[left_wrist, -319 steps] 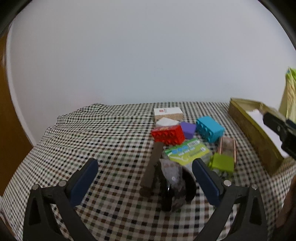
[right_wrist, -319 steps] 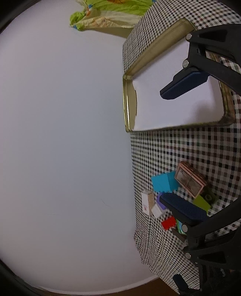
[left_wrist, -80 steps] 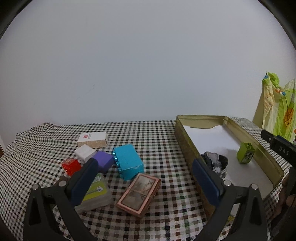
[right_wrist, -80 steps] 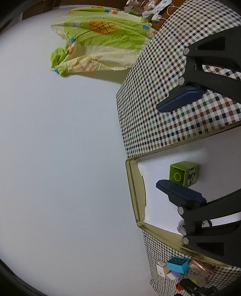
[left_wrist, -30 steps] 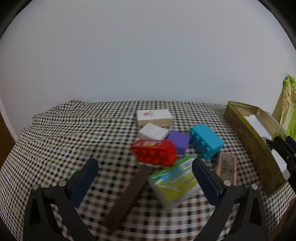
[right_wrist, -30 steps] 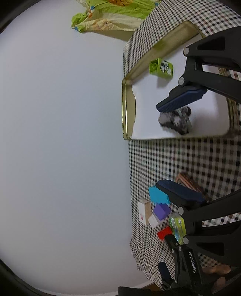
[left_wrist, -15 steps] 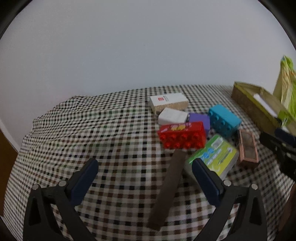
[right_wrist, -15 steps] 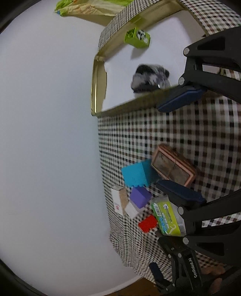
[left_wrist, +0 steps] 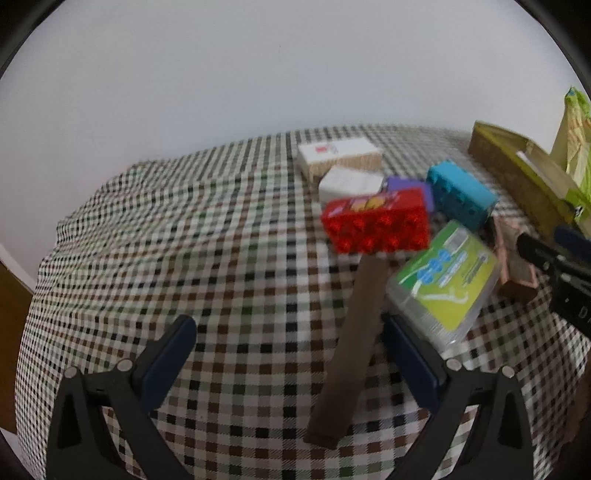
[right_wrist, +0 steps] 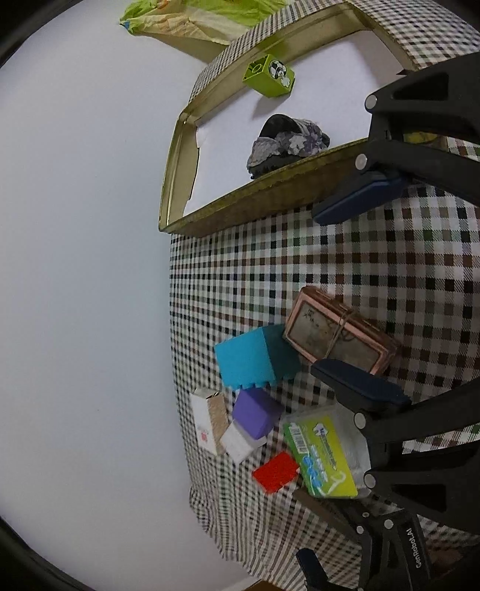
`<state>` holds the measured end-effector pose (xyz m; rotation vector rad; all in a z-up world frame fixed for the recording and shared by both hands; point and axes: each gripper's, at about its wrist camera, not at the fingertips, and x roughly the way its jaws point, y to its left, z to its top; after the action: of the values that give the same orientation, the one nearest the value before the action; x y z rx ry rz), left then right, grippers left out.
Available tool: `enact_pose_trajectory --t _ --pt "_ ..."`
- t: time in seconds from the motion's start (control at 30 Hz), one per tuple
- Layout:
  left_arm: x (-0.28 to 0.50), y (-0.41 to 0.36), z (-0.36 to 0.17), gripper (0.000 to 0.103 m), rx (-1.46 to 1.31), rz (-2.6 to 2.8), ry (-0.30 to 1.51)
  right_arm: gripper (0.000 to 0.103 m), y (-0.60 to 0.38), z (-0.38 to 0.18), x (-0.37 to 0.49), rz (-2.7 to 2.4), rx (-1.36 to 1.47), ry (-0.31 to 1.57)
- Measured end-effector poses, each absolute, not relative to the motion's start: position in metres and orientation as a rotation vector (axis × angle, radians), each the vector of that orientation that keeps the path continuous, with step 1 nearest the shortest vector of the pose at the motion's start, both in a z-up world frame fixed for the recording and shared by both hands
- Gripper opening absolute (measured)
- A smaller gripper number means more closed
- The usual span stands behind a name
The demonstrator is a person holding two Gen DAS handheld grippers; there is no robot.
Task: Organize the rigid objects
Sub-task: 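Move both grippers back from the tin toward the items on the cloth, then grasp the brown wooden stick with the left gripper while the right grasps the copper frame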
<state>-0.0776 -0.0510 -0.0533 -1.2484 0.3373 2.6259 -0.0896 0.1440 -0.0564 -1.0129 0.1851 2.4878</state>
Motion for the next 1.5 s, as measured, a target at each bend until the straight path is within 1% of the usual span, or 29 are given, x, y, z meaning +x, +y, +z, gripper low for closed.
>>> enact_pose_trajectory --t 0.13,0.27,0.33,0.4,0.5,0.53,0.57,0.6,0.67,0.7,0.73,0.77,0.83,0.87,0.97,1.03,1.07,1.13,1.17,1.2,1.3,1.43,1.5 --pt "-0.079 -0.055 -0.054 0.102 -1.263 2.617 0.298 0.077 0.144 -0.056 -0.087 2.462 -1.009 0.178" --pt "-0.077 -0.057 -0.053 0.094 -1.256 2.59 0.273 0.077 0.14 -0.058 -0.092 2.449 -1.044 0.14" --pt "-0.077 -0.059 -0.054 0.094 -1.271 2.582 0.241 0.078 0.142 -0.059 -0.093 2.444 -1.044 0.144" --pt "-0.078 -0.064 -0.055 0.093 -1.31 2.565 0.168 0.078 0.143 -0.059 -0.094 2.438 -1.043 0.148" --pt "-0.075 -0.063 -0.054 0.093 -1.311 2.562 0.18 0.078 0.143 -0.058 -0.093 2.434 -1.041 0.149" --pt "-0.074 -0.062 -0.054 0.091 -1.305 2.553 0.187 0.078 0.143 -0.058 -0.092 2.427 -1.036 0.15" --pt "-0.072 -0.06 -0.053 0.081 -1.291 2.544 0.19 0.078 0.144 -0.058 -0.092 2.421 -1.034 0.15" --pt "-0.071 -0.059 -0.051 0.076 -1.274 2.534 0.192 0.078 0.143 -0.058 -0.092 2.42 -1.035 0.148" --pt "-0.065 -0.055 -0.048 0.057 -1.237 2.508 0.214 0.078 0.142 -0.058 -0.093 2.432 -1.041 0.151" --pt "-0.063 -0.054 -0.047 0.053 -1.229 2.499 0.217 0.079 0.142 -0.058 -0.093 2.433 -1.043 0.144" --pt "-0.063 -0.054 -0.046 0.046 -1.223 2.495 0.22 0.079 0.14 -0.058 -0.096 2.437 -1.045 0.133" --pt "-0.062 -0.055 -0.046 0.041 -1.219 2.493 0.217 0.079 0.139 -0.058 -0.098 2.443 -1.048 0.126" --pt "-0.062 -0.06 -0.045 0.019 -1.22 2.492 0.192 0.079 0.138 -0.057 -0.104 2.459 -1.051 0.114" --pt "-0.062 -0.062 -0.044 0.015 -1.224 2.492 0.178 0.079 0.138 -0.057 -0.106 2.463 -1.053 0.105" --pt "-0.064 -0.064 -0.044 0.014 -1.231 2.478 0.134 0.079 0.134 -0.06 -0.114 2.512 -1.092 0.088" --pt "-0.067 -0.062 -0.043 0.014 -1.234 2.476 0.113 0.076 0.137 -0.063 -0.116 2.559 -1.13 0.133" --pt "-0.066 -0.063 -0.043 0.014 -1.234 2.476 0.098 0.07 0.142 -0.065 -0.117 2.572 -1.155 0.176" --pt "-0.065 -0.064 -0.042 0.014 -1.23 2.479 0.071 0.068 0.152 -0.069 -0.115 2.608 -1.179 0.271" --pt "-0.065 -0.065 -0.041 0.014 -1.223 2.482 0.058 0.067 0.156 -0.07 -0.114 2.621 -1.186 0.292" --pt "-0.062 -0.067 -0.039 0.014 -1.216 2.485 0.047 0.061 0.157 -0.07 -0.112 2.637 -1.191 0.296" --pt "-0.061 -0.07 -0.035 0.014 -1.187 2.495 0.009 0.052 0.159 -0.069 -0.106 2.682 -1.184 0.33" --pt "-0.065 -0.075 -0.031 0.014 -1.14 2.516 -0.029 0.051 0.167 -0.067 -0.095 2.714 -1.137 0.439" --pt "-0.066 -0.077 -0.03 0.014 -1.126 2.528 -0.041 0.05 0.167 -0.065 -0.093 2.718 -1.121 0.456"
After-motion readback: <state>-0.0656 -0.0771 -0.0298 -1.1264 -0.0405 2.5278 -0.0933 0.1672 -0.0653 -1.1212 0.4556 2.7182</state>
